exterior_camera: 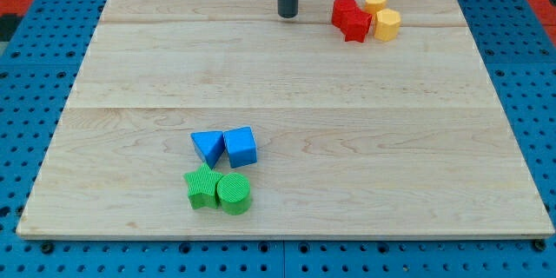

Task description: Separate green star from green circle

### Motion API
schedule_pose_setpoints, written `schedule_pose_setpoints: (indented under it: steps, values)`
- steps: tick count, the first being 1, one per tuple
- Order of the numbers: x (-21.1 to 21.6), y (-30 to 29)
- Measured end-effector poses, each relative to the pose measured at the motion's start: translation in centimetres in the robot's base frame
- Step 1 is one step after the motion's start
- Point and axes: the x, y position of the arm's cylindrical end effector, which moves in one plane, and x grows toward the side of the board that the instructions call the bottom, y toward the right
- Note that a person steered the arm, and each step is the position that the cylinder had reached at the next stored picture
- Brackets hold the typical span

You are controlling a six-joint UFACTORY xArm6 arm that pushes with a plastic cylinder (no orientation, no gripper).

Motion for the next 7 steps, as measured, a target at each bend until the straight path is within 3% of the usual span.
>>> schedule_pose_setpoints:
  steps: [2,5,6,7]
  values:
    - [5.3,5.7]
    - [28.5,4.8]
    - [34.1,-0.8]
    - [33.3,-8.6]
